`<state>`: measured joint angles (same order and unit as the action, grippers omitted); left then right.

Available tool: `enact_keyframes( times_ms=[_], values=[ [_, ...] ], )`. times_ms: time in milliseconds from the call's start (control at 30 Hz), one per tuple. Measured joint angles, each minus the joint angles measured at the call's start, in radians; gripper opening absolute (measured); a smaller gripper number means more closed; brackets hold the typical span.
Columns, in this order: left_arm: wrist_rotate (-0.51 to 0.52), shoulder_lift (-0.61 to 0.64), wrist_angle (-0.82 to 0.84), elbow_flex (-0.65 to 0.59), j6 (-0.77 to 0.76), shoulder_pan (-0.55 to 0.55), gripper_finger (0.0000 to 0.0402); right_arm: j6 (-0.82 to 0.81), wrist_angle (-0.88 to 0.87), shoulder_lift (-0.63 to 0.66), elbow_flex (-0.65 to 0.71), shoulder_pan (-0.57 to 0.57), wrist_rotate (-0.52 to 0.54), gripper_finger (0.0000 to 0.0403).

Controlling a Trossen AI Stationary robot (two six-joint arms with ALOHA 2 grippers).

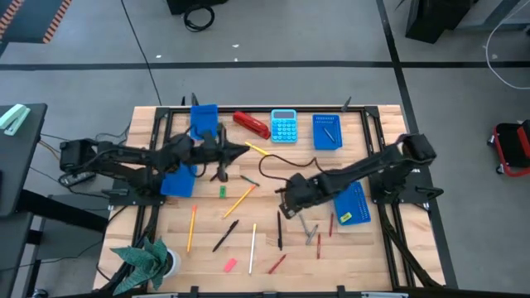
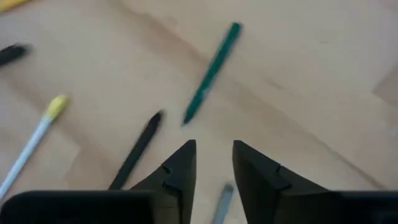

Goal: Sort crayons/erasers/pens/pencils in bins
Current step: Put the green crayon into the top right bin

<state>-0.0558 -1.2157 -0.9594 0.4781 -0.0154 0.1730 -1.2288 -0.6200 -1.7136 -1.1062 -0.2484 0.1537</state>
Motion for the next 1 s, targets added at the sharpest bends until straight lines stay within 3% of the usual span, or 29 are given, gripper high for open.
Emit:
enact_keyframes(
  times_ms=[233,400,500,667,1000],
  values=[
    [0.002,0.014,-0.042,-0.122,0.045,0.007,0.0037,-0.036,0.072,-0.096,-0.088,0.115,-0.110,0.0169],
    [0.003,0.007,-0.050,-0.151,0.084,0.023,0.0040,-0.046,-0.176,-0.207,-0.264,0.158,-0.141,0.0176],
    [0.003,0.007,-0.070,-0.158,0.074,0.034,0.0034,-0.075,-0.258,-0.257,-0.339,0.172,-0.141,0.0173],
    [0.000,0.007,-0.070,-0.159,0.107,0.033,0.0025,-0.100,-0.236,-0.344,-0.409,0.160,-0.144,0.0159],
    [0.001,0.007,-0.118,-0.158,0.193,0.034,0.0033,-0.126,-0.283,-0.389,-0.420,0.152,-0.155,0.0119]
  ],
)
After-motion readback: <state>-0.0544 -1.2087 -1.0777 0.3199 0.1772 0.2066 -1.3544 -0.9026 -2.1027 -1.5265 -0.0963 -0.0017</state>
